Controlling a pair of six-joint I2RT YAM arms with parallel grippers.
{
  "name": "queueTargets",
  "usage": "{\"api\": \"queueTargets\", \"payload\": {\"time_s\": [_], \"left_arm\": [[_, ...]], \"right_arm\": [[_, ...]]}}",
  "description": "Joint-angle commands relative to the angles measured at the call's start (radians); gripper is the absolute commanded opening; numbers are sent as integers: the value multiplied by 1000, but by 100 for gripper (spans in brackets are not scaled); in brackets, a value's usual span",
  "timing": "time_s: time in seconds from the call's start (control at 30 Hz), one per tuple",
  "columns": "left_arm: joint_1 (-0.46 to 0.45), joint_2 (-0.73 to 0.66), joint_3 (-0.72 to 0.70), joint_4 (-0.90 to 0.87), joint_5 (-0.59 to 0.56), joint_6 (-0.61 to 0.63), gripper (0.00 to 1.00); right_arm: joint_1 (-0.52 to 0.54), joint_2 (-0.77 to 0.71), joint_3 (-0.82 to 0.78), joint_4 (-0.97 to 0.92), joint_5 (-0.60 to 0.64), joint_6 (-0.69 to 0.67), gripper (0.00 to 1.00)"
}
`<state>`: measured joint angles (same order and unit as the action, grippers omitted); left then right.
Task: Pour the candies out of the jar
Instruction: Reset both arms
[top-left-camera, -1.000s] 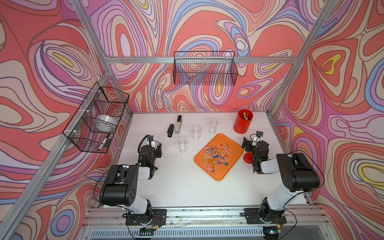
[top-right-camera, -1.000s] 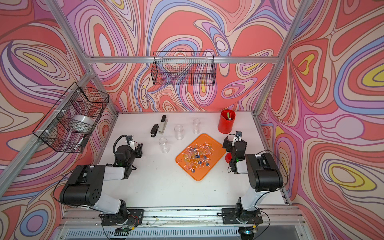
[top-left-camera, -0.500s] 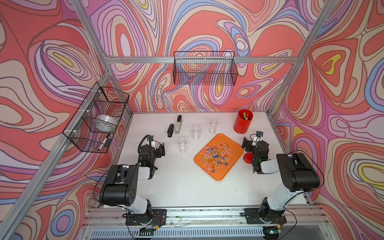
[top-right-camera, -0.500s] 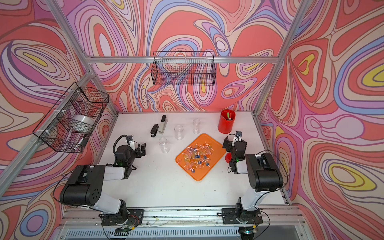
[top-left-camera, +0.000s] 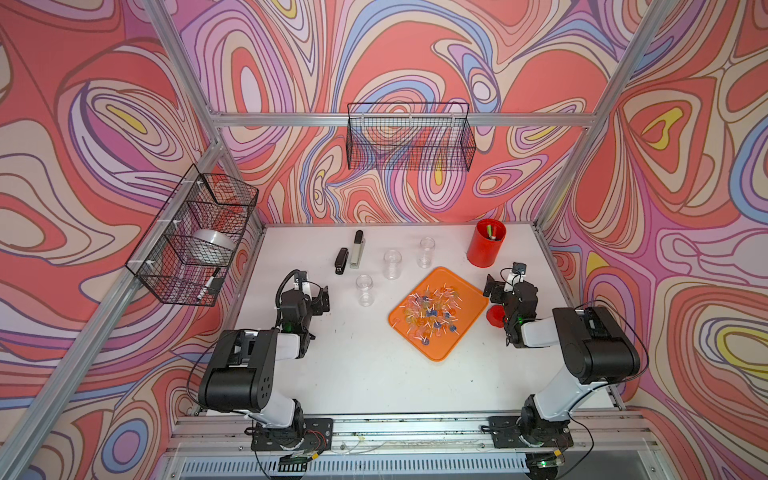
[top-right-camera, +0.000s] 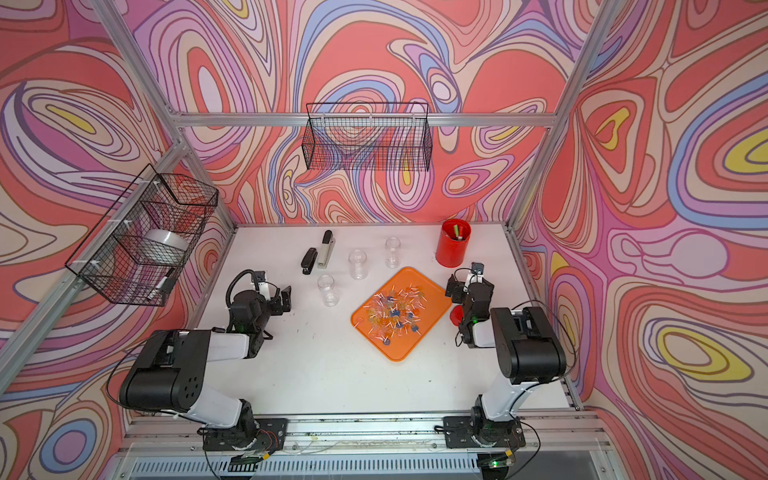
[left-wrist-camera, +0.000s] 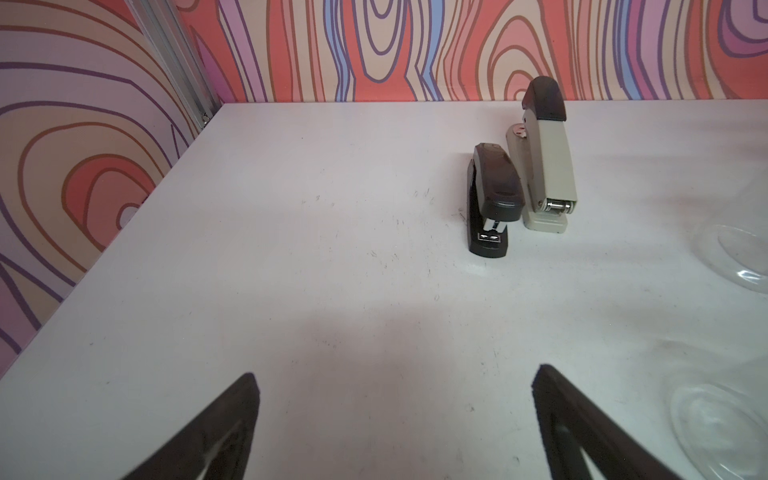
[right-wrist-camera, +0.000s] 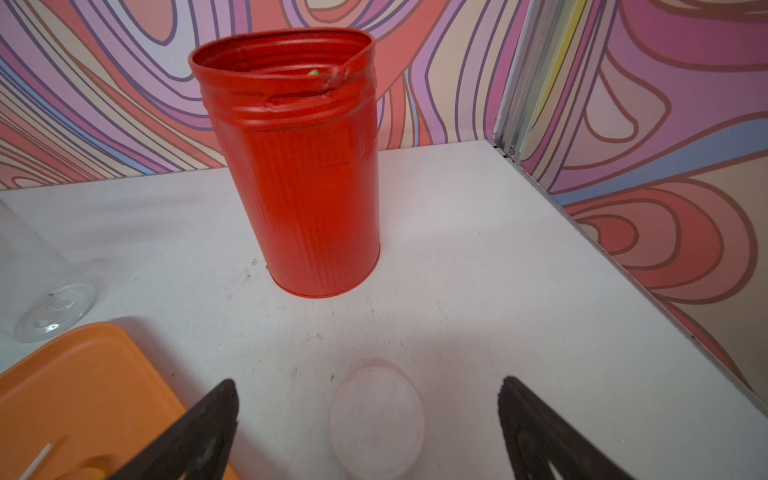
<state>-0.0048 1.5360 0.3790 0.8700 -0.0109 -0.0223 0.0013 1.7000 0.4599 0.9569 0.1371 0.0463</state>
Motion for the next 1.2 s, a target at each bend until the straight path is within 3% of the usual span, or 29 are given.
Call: {"api": "queueTargets", "payload": {"time_s": [0.0, 0.37, 0.57, 0.7, 1.03, 1.07, 1.1, 1.17], "left_arm": [[5, 5, 6, -1, 4, 5, 100], [5, 3, 2, 2, 3, 7, 100], [-10, -4, -77, 144, 26, 28, 100], [-8, 0, 19, -36, -10, 17, 100], [-17, 4, 1, 9, -6, 30, 100], [-15, 3, 1, 4, -2, 29, 83], [-8, 4, 2, 4, 10, 23, 0], [-3, 4, 7, -5, 15, 21, 0]], "right_arm": [[5, 10, 2, 9, 4, 0, 98], [5, 12, 11, -7, -57, -19, 98], [4, 13, 11, -9, -57, -18, 98], [5, 13, 11, -9, -57, -19, 98], [3, 13, 12, -8, -57, -18, 98], [5, 13, 12, -9, -57, -19, 98], [4, 12, 11, -9, -58, -18, 98], [4, 12, 12, -9, -57, -19, 98]]}}
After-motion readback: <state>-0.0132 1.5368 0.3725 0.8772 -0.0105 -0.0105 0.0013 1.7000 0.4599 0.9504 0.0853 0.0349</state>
